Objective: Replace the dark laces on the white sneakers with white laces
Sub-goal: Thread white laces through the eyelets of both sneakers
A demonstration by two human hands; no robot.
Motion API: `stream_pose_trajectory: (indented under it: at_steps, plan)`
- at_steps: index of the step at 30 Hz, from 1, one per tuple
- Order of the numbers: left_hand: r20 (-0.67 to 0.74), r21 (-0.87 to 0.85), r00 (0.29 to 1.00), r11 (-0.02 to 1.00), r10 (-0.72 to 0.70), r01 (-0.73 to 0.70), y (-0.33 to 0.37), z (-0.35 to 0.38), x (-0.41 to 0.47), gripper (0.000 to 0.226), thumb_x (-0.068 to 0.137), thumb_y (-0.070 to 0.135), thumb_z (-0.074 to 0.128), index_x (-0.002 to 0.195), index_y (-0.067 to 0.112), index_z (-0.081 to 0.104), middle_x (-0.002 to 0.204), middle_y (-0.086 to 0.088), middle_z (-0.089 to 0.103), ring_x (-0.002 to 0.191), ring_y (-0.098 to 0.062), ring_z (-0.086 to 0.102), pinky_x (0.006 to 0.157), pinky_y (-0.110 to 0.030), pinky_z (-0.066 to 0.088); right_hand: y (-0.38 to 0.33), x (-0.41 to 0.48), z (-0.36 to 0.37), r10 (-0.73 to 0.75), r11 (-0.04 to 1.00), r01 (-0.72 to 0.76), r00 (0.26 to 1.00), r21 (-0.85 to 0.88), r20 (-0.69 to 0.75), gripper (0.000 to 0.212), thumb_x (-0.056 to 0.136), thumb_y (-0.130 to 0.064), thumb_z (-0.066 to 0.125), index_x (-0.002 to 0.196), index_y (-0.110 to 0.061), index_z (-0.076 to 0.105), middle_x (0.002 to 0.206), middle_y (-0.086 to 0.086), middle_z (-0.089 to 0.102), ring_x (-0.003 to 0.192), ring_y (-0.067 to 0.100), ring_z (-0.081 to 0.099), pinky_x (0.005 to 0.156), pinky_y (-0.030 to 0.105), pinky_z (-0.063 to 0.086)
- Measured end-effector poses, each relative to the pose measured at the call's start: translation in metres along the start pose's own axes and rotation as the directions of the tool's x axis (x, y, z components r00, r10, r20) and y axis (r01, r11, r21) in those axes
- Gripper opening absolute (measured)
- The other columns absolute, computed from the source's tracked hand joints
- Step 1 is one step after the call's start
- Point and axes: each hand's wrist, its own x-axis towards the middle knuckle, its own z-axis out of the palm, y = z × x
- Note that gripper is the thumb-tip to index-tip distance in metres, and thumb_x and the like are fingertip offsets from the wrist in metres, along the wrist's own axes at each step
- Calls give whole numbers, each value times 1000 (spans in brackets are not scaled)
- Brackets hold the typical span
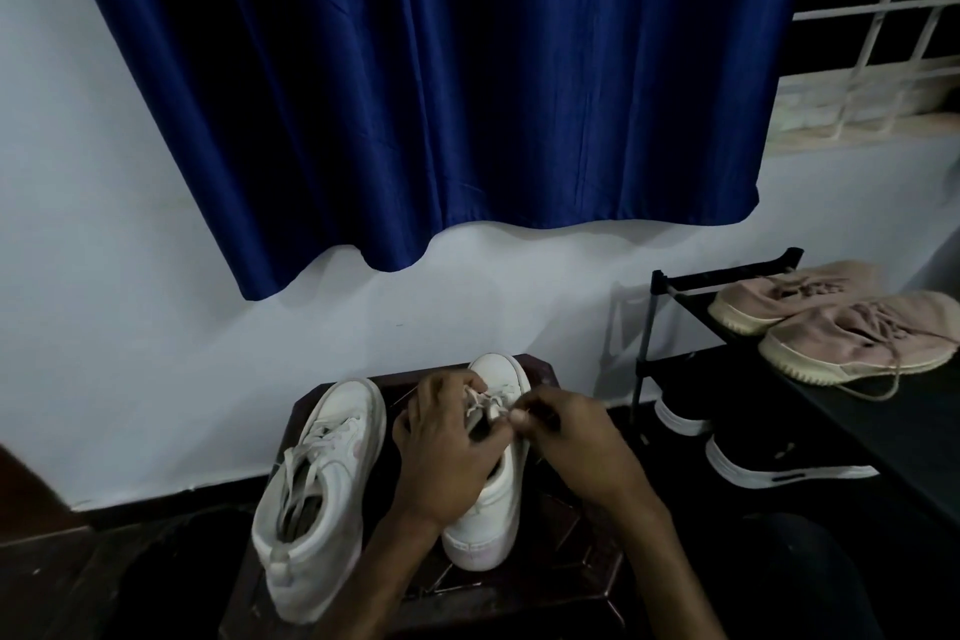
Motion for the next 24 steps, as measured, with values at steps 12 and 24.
stream_pose_trajectory:
  at_steps: [12, 24]
  plan:
    - [-4, -299, 981, 936, -194, 184, -2, -7, 0, 11, 94, 30, 58, 92, 20, 53, 96, 8, 57, 98, -13, 54, 78, -16, 38, 1, 2, 20, 13, 999, -11, 998, 38, -55, 15, 91, -36, 56, 84, -24, 53, 79, -5, 65, 76, 16, 61, 71, 45, 51]
    - [591, 5, 778, 966, -210, 258, -21, -78, 0, 31, 99, 32, 52, 70, 23, 56, 65, 10, 48, 67, -8, 44, 66, -27, 36, -9, 2, 24, 91, 985, -106, 990, -139, -110, 18, 96, -40, 49, 86, -27, 46, 92, -3, 64, 87, 21, 62, 72, 41, 50]
